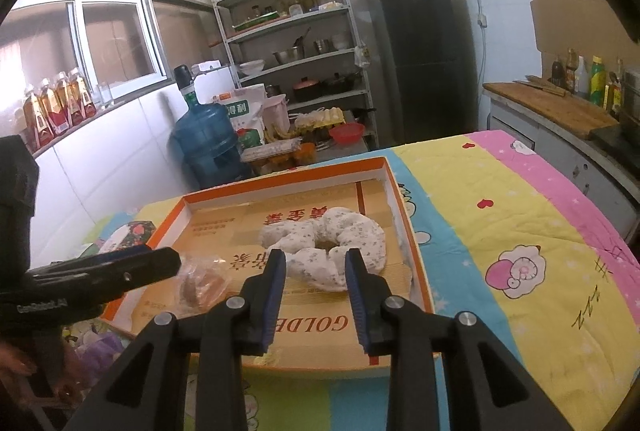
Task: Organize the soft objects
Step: 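Open the right gripper dropping the cloth while the left gripper releases the bag into the box, then move the right gripper to the plush bunny with the purple bow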
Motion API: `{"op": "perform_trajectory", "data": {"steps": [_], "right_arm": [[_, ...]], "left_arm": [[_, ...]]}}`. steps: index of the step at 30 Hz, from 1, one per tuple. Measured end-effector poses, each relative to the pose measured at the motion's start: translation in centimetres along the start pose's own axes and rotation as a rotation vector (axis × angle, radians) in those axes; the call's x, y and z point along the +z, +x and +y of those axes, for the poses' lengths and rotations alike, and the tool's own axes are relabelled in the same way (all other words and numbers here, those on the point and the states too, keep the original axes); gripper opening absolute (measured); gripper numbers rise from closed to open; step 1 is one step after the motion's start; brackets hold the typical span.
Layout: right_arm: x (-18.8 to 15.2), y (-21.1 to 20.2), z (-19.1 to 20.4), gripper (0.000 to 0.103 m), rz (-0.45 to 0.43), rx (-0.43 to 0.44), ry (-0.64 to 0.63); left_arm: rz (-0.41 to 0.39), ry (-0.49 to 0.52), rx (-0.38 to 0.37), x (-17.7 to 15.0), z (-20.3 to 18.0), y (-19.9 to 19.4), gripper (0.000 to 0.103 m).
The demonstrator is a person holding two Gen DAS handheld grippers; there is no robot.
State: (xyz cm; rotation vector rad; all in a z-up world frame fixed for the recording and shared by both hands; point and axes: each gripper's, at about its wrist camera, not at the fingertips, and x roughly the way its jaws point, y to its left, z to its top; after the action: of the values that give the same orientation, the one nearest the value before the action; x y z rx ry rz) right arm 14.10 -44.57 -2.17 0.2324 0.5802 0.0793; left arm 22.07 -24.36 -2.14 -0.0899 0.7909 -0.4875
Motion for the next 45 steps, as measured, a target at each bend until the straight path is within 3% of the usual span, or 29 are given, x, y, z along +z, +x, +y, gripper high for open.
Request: {"op": "perform_trajectory", "data": {"steps": [10, 24, 27, 29, 38, 45], "right_arm": [[-0.4, -2.8, 2.4, 0.031, -0.036, -0.001, -0.043], [-1.1, -6.6, 6.4, 0.031, -0.089, 0.060, -0.099], [-1.3, -7.2, 8.1, 0.046, -0.105, 0.090, -0.124], [-1.5, -7.5, 9.2, 0.064, -0.114, 0.115, -0.139], [-2.7, -7.3, 13.2, 0.065, -0.085, 0.173, -0.176], [-4.5, -6.3, 13.9, 0.065, -0.030, 0.195, -0.196]], "left_arm": [[-0.100, 0.044, 0.015, -1.3, -0.4, -5.3, 0.072], [-0.238, 0.026, 0.050, -3.8, 1.3, -12.6, 0.071], [-0.250, 0.028, 0.084, -4.5, 1.9, -13.9, 0.071], [-0.257, 0.023, 0.097, -4.9, 2.6, -14.7, 0.071], [-0.291, -0.040, 0.158, -7.3, 7.0, -18.5, 0.071], [-0.330, -0.088, 0.208, -9.4, 10.7, -21.2, 0.071]]}}
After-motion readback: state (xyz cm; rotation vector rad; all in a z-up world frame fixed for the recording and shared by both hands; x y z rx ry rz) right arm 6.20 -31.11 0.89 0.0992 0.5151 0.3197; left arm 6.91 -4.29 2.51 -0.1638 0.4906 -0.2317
